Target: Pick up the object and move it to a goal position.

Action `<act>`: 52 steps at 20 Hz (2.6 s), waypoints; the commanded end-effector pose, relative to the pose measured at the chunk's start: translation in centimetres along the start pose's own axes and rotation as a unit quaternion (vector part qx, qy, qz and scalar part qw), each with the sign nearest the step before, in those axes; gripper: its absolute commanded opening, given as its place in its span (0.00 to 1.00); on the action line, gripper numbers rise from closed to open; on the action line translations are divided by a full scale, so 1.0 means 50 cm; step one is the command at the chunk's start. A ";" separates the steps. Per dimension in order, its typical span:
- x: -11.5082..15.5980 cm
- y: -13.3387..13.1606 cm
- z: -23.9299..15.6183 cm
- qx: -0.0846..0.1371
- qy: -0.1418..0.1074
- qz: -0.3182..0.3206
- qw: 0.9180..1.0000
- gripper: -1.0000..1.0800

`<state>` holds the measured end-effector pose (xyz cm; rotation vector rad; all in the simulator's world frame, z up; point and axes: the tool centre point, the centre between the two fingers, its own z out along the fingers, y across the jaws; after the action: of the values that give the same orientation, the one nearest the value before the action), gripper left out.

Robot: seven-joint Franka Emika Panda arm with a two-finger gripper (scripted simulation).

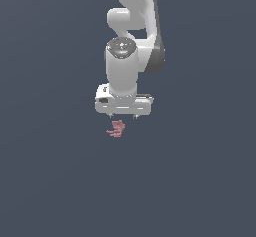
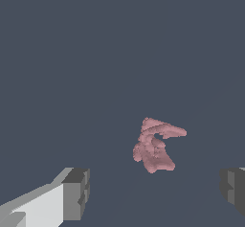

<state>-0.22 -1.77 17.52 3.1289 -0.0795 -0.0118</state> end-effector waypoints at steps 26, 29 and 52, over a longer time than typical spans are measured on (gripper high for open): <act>-0.023 0.050 0.104 0.008 -0.005 0.102 0.995 0.96; -0.027 0.060 0.135 0.008 -0.002 0.123 0.992 0.96; -0.037 0.072 0.260 0.006 0.003 0.151 0.988 0.96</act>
<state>-2.35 -5.39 5.16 3.0923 -0.5532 -0.0021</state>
